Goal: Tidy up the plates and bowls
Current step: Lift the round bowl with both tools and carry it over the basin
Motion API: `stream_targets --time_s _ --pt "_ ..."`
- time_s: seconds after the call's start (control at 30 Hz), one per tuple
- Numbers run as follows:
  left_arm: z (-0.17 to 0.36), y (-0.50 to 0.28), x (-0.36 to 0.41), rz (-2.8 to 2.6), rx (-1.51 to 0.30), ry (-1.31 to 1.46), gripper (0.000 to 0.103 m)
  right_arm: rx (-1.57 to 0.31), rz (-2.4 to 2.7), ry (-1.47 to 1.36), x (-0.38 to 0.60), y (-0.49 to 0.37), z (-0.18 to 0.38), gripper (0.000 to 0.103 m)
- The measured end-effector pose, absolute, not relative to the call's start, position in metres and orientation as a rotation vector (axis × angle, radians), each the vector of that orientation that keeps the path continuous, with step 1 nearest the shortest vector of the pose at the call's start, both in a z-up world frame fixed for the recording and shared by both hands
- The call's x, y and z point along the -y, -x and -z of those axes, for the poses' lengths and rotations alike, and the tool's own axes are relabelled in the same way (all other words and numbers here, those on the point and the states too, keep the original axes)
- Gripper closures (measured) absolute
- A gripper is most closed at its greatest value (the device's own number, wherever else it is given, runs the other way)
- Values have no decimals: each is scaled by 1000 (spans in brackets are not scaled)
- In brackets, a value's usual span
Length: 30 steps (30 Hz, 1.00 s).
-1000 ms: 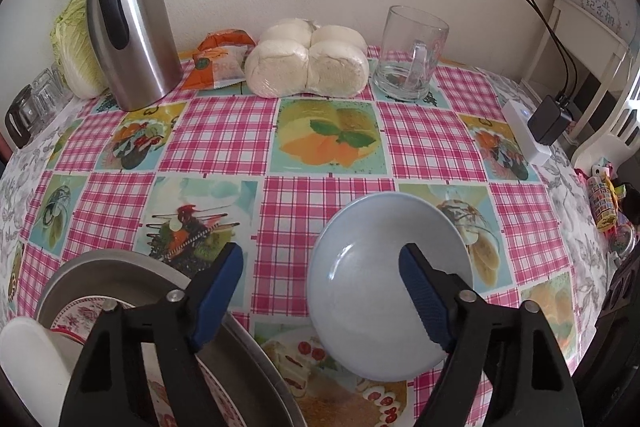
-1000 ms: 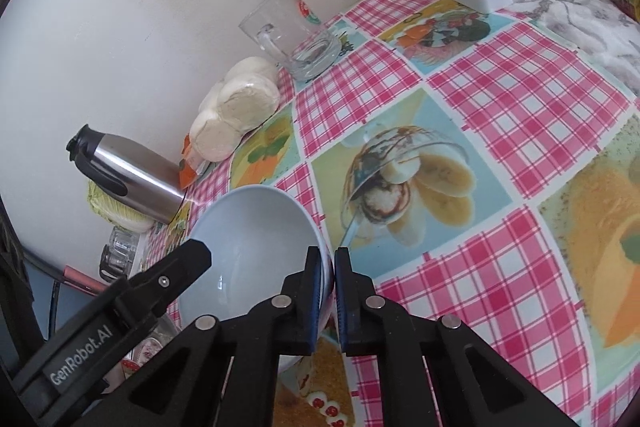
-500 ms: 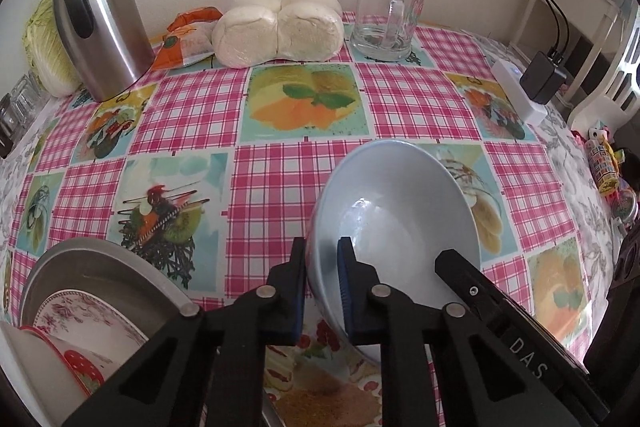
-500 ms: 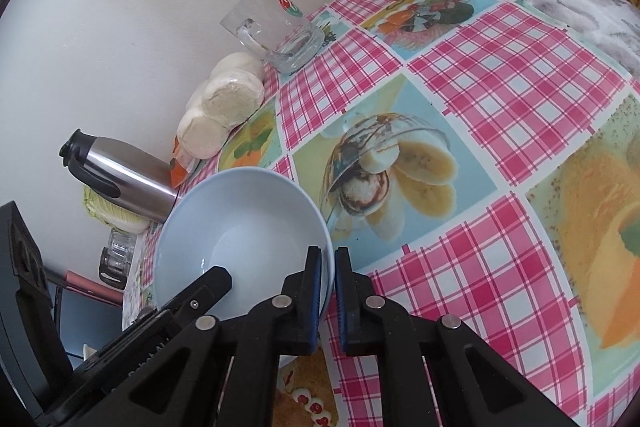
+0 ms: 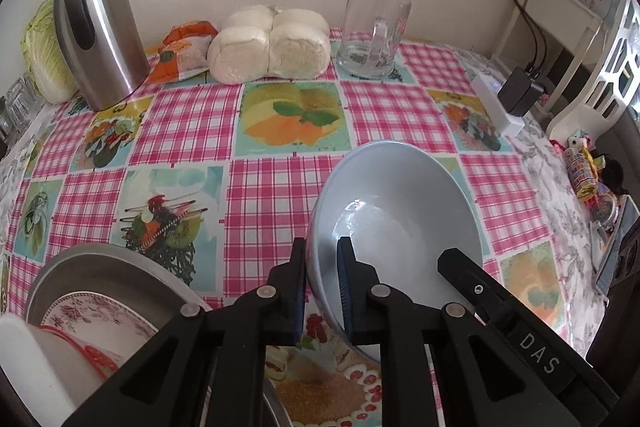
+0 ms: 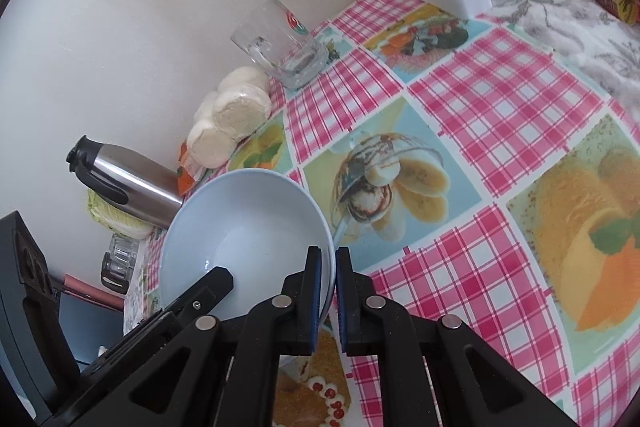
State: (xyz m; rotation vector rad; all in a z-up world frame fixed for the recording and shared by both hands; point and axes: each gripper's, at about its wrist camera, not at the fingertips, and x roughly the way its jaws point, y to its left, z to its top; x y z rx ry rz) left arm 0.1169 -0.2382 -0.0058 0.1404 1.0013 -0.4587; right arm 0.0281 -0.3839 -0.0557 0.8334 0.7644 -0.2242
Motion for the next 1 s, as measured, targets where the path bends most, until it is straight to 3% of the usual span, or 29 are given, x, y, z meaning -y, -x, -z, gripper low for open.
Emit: stream_targets --time_s 0.7,1.0 --pt "-99 -73 168 523 -835 -40 88 -598 197 -698 323 10 -63 94" --pt "-104 -68 104 481 -842 39 88 -621 121 -628 272 6 -82 94"
